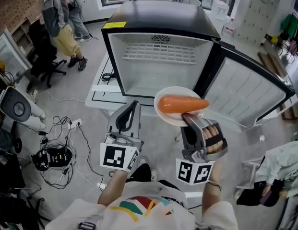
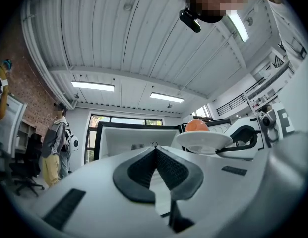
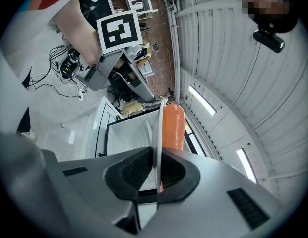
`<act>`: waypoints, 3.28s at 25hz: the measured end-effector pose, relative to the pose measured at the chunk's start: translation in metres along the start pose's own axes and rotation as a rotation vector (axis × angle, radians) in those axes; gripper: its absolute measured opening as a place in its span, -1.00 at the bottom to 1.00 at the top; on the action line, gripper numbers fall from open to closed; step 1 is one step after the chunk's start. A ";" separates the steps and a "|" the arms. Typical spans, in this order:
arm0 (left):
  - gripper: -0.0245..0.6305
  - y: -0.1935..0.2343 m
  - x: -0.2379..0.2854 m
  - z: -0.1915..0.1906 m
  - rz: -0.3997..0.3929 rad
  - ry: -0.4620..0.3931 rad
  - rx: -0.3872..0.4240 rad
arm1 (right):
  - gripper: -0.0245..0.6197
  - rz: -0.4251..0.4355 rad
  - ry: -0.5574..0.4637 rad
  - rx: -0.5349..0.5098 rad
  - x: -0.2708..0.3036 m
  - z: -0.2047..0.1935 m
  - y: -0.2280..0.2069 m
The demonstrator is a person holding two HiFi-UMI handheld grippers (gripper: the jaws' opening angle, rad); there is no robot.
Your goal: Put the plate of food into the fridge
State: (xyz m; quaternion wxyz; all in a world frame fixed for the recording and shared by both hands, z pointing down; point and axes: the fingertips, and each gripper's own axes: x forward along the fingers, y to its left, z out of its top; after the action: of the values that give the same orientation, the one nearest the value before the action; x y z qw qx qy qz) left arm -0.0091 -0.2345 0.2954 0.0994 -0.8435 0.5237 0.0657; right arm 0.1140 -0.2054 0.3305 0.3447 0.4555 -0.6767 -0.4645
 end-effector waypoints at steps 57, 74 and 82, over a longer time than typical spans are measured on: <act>-0.91 0.115 0.195 -0.065 -0.105 0.014 -0.044 | -0.85 0.215 0.140 -0.164 0.286 -0.056 -0.025; -0.91 0.125 0.194 -0.068 -0.073 0.025 -0.037 | -0.84 0.368 0.172 -0.200 0.338 -0.074 -0.011; -0.91 0.125 0.192 -0.067 -0.076 0.022 -0.037 | -0.84 0.433 0.195 -0.133 0.339 -0.072 -0.004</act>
State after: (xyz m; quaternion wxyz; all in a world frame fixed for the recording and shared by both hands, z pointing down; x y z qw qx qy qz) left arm -0.0359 -0.4715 0.3073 0.0804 -0.8652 0.4911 0.0622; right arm 0.0615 -0.5457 0.3655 0.5291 0.3185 -0.6902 -0.3772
